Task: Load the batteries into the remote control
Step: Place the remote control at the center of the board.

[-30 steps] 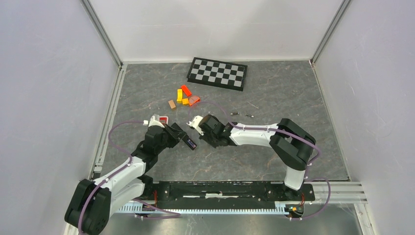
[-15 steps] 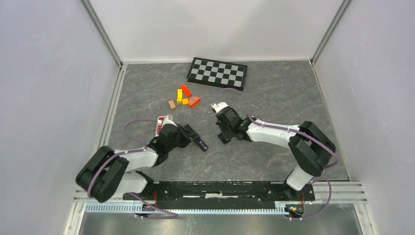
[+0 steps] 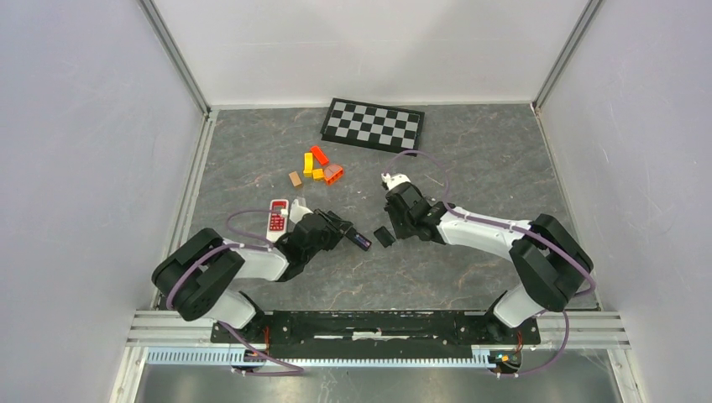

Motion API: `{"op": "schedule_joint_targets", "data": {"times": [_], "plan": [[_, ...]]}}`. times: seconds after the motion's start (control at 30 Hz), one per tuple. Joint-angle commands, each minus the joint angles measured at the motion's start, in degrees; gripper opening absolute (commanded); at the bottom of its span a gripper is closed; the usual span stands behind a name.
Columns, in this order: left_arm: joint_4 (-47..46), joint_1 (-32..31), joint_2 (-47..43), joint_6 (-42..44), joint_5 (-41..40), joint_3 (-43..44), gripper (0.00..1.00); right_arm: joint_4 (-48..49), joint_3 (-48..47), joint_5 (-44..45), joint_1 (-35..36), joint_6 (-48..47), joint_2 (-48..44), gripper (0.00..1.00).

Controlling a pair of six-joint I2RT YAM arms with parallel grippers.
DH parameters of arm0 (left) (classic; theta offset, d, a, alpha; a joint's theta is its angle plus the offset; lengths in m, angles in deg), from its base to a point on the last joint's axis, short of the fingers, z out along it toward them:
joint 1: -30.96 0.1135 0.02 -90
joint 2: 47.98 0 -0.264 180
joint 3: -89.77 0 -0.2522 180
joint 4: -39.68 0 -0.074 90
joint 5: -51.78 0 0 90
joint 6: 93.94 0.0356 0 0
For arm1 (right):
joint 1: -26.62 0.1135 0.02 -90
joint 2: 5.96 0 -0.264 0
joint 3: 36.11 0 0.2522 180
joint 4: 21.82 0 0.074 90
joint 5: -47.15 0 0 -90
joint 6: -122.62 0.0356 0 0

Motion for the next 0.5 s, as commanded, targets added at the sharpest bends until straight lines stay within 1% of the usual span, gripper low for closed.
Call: {"op": "schedule_joint_targets", "data": {"times": [0.0, 0.1, 0.17, 0.23, 0.27, 0.37, 0.47], "plan": [[4.87, -0.97, -2.57, -4.48, -5.16, -1.55, 0.40, 0.75, -2.80, -2.46, -0.10, 3.03, -1.02, 0.29], [7.69, -1.30, -4.42, -6.85, -5.37, -3.90, 0.52, 0.36, -4.70, -3.27, -0.10, 6.75, -0.22, 0.33], [10.96, -1.36, -6.41, -7.60, -5.53, -4.75, 0.62, -0.17, -6.12, -3.80, -0.10, 9.68, 0.96, 0.37], [15.29, -1.37, -8.70, -8.05, -5.51, -4.78, 0.70, -0.56, -7.51, -3.69, -0.02, 12.71, 2.11, 0.43], [17.31, -1.45, -10.19, -8.07, -5.34, -4.74, 0.73, -0.77, -8.16, -3.61, -0.02, 14.47, 2.77, 0.44], [24.36, -1.73, -13.53, -7.86, -4.44, -3.62, 0.80, -2.04, -9.80, -3.23, 0.14, 19.71, 5.12, 0.44], [29.56, -1.98, -15.76, -7.33, -2.44, -3.14, 0.84, -3.73, -11.08, -1.32, 0.98, 24.23, 7.01, 0.43]]}}
